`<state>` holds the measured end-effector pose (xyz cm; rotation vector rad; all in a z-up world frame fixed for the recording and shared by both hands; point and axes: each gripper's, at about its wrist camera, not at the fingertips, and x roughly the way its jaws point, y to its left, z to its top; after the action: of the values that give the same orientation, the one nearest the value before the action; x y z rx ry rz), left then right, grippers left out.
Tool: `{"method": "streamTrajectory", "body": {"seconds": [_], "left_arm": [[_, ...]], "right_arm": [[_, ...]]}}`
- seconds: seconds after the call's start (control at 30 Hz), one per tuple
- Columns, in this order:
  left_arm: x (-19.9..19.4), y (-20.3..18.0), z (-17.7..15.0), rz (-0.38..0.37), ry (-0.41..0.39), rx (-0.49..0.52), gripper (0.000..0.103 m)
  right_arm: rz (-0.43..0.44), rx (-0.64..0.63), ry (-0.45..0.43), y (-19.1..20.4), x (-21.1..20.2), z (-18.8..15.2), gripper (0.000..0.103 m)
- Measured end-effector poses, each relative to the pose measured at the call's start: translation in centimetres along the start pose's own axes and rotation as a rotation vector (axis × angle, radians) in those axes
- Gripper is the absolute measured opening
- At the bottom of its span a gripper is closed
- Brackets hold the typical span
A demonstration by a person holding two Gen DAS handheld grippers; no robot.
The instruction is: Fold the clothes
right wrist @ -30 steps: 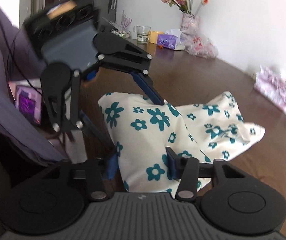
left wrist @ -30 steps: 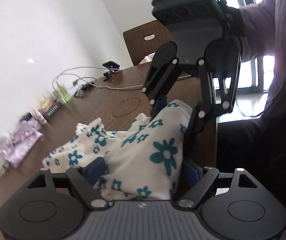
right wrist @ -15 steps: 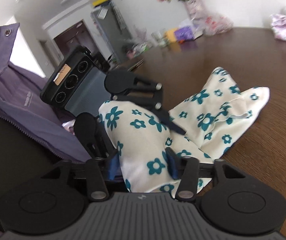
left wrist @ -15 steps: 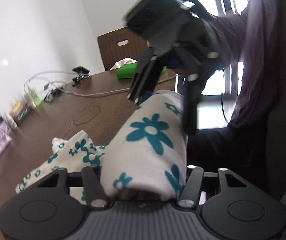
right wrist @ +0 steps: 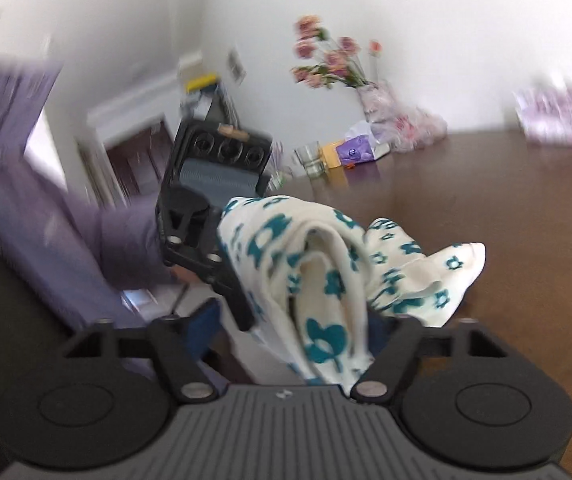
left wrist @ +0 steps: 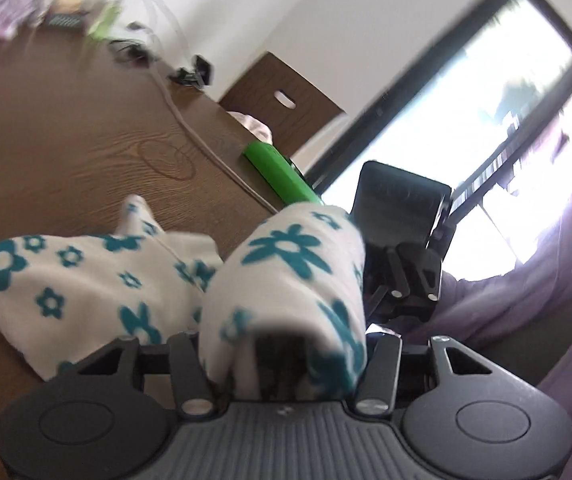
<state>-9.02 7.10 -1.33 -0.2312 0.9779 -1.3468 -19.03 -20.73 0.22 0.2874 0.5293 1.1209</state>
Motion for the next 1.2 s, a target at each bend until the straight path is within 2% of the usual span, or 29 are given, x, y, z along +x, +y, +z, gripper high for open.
{"method": "streamTrajectory", "body": {"seconds": [0.03,0.07,0.1,0.13,0.17,0.27,0.47,0.57,0.6,0.67,0.73,0.8,0.9,0.93,1.0,1.1,1.2], "left_arm": [[-0.5,0.2,0.2,0.014,-0.032,-0.034,0.055],[-1.1,0.3,0.3,0.037,-0.063,-0.051,0.059],[-1.7,0.3,0.3,0.074,-0.093,-0.052,0.063],[-2.2,0.5,0.3,0.102,-0.119,-0.053,0.075],[-2.7,0.6,0.2,0.13,-0.146,-0.058,0.077],[-4.2,1.3,-0.3,0.198,-0.25,-0.131,0.078],[-7.4,2.0,-1.9,0.321,-0.484,-0.207,0.086],[-8.0,1.5,-2.4,0.447,-0.557,-0.159,0.087],[-7.7,1.2,-2.4,0.482,-0.566,-0.131,0.089],[-7.0,0.8,-2.2,0.549,-0.578,-0.074,0.098],[-5.9,0.4,-1.8,0.597,-0.545,0.001,0.099],[-4.7,-0.2,-1.5,0.623,-0.494,0.096,0.099],[-4.1,-0.5,-1.1,0.624,-0.454,0.176,0.102],[-4.1,-0.2,-1.0,0.616,-0.448,0.168,0.103],[-4.2,0.4,-0.8,0.598,-0.435,0.151,0.103],[-4.2,1.4,-0.6,0.569,-0.431,0.091,0.103],[-3.8,2.3,-0.2,0.55,-0.411,0.029,0.103]], "right_arm": [[0.023,0.059,-0.022,-0.8,-0.4,0.1,0.047],[0.046,0.119,-0.045,-1.5,-0.7,0.2,0.044],[0.041,0.164,-0.069,-2.1,-0.8,0.3,0.039],[0.036,0.209,-0.093,-2.6,-0.8,0.4,0.033],[0.015,0.258,-0.09,-3.1,-0.6,0.7,0.028],[-0.064,0.35,-0.076,-4.4,0.5,1.1,0.028],[-0.134,0.591,-0.159,-6.6,2.4,-0.4,0.026],[-0.223,0.639,-0.194,-6.8,3.3,-0.6,0.026],[-0.252,0.643,-0.194,-6.8,3.6,-0.5,0.026],[-0.309,0.652,-0.194,-6.8,4.3,-0.1,0.032],[-0.367,0.609,-0.193,-6.3,4.4,0.3,0.048],[-0.417,0.539,-0.202,-5.7,4.5,0.6,0.057],[-0.471,0.38,-0.204,-5.1,4.4,1.3,0.076],[-0.489,0.334,-0.196,-5.0,4.4,1.6,0.08],[-0.474,0.303,-0.159,-5.5,4.8,2.0,0.08],[-0.43,0.314,-0.109,-6.5,5.8,2.6,0.081],[-0.401,0.357,-0.102,-7.0,6.1,2.6,0.081]]}}
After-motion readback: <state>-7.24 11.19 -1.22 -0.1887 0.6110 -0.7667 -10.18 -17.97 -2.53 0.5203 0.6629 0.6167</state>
